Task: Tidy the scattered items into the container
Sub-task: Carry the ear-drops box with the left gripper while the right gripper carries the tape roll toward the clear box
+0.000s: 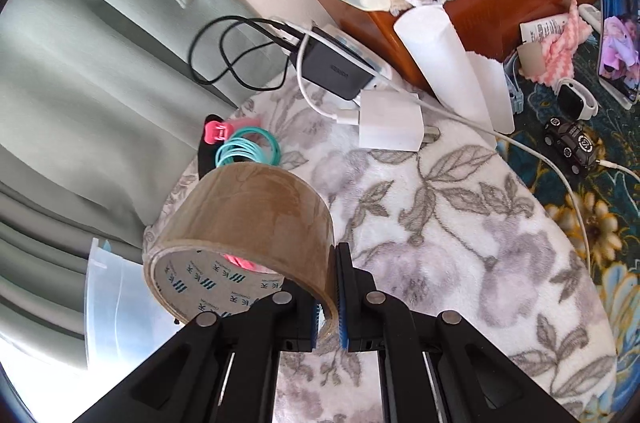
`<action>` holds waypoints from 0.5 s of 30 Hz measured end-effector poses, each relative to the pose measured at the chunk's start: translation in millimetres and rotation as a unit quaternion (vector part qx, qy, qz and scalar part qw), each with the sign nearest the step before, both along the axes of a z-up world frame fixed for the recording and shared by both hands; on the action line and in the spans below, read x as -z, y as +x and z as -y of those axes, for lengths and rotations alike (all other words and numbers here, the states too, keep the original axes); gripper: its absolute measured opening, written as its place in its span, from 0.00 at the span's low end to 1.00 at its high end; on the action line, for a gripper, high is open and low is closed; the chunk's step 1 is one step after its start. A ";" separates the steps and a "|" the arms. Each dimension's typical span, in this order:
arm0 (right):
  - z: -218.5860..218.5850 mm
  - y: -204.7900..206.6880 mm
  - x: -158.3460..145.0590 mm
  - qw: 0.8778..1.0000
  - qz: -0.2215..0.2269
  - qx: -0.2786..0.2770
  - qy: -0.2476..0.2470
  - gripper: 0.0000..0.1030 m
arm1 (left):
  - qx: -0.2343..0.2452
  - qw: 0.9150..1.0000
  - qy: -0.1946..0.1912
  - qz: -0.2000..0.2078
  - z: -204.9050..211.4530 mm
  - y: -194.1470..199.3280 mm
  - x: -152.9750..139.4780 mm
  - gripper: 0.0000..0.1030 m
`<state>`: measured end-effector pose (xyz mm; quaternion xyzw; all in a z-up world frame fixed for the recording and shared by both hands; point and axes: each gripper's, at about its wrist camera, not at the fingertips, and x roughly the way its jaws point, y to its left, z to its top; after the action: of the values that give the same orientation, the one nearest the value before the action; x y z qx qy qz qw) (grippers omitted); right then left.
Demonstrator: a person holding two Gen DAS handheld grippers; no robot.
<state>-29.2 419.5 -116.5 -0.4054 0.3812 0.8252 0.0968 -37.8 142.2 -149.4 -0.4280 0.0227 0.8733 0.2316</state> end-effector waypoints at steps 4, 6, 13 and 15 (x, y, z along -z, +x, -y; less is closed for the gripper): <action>10.4 9.3 -22.0 1.000 -0.026 -0.004 0.005 0.08 | -0.002 0.999 0.014 -0.029 -3.6 7.9 -17.8 0.47; 16.5 12.9 -33.5 0.999 -0.041 -0.007 0.010 0.08 | -0.005 0.999 0.022 -0.041 -1.3 7.0 -25.8 0.47; 38.9 38.4 -71.6 0.996 -0.086 -0.024 0.022 0.08 | -0.045 0.994 0.062 -0.080 34.7 22.4 -68.2 0.47; 46.4 41.9 -79.3 0.995 -0.096 -0.032 0.025 0.08 | -0.056 0.991 0.072 -0.094 43.0 24.8 -79.9 0.47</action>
<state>12.6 373.1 -37.3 -0.3338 0.3549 0.8722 0.0433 -13.0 99.2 -69.5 -0.3270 -0.0428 0.9205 0.2095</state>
